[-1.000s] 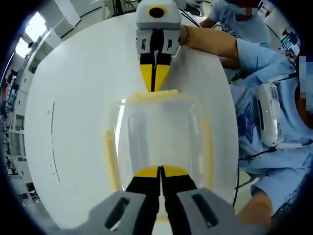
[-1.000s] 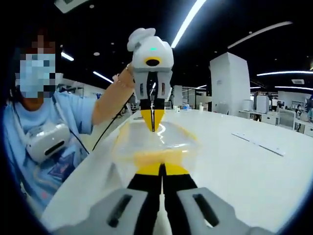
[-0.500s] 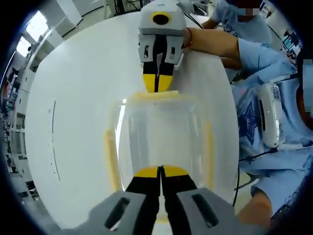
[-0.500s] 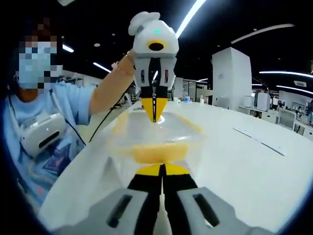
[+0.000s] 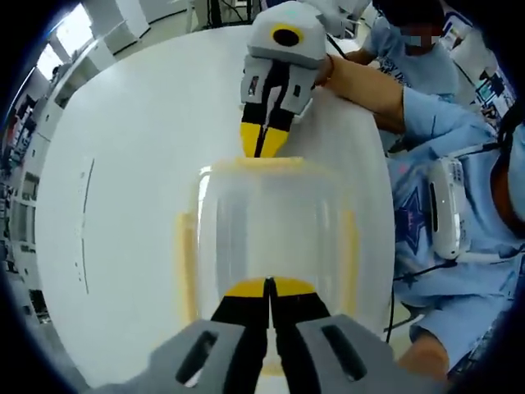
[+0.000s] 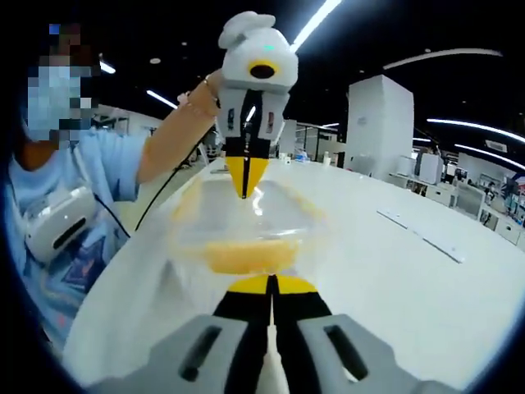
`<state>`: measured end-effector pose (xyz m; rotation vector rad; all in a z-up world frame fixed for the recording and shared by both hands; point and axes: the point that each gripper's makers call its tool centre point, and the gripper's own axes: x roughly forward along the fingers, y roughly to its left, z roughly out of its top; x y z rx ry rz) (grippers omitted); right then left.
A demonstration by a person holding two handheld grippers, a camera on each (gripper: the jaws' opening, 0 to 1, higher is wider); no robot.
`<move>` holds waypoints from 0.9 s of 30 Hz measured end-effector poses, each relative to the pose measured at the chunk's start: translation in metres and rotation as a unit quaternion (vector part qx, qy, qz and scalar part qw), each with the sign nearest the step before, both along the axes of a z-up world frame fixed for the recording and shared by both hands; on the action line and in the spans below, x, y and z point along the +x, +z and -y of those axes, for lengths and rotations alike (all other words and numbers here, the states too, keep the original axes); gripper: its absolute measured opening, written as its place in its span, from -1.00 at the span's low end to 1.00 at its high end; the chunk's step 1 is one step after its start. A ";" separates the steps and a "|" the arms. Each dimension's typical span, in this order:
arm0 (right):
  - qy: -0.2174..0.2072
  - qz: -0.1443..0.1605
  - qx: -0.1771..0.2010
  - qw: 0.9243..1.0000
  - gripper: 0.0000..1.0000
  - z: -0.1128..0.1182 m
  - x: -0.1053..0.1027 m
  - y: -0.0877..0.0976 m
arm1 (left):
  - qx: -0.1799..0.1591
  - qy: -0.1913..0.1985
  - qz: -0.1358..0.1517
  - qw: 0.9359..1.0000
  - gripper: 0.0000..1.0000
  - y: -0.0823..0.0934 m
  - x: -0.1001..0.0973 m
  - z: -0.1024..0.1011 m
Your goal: Snap each plastic latch of the storage box into its locked position after aligning the lid with the box until every specified latch is closed and the lid sits flush.
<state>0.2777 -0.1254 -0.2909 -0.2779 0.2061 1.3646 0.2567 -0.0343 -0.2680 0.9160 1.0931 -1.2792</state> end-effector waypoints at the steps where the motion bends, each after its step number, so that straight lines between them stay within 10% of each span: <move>1: -0.002 0.001 0.000 1.000 -1.00 0.001 0.001 0.000 | -0.003 -0.001 -0.001 1.000 -1.00 0.000 -0.001 0.001; 17: 0.008 0.031 -0.041 0.999 -1.00 -0.018 0.006 0.056 | -0.049 -0.016 -0.005 0.999 -1.00 0.002 -0.003 0.006; 27: 0.075 0.039 -0.127 0.988 -1.00 -0.058 -0.016 0.052 | -0.088 -0.028 -0.002 0.996 -1.00 0.003 -0.009 0.008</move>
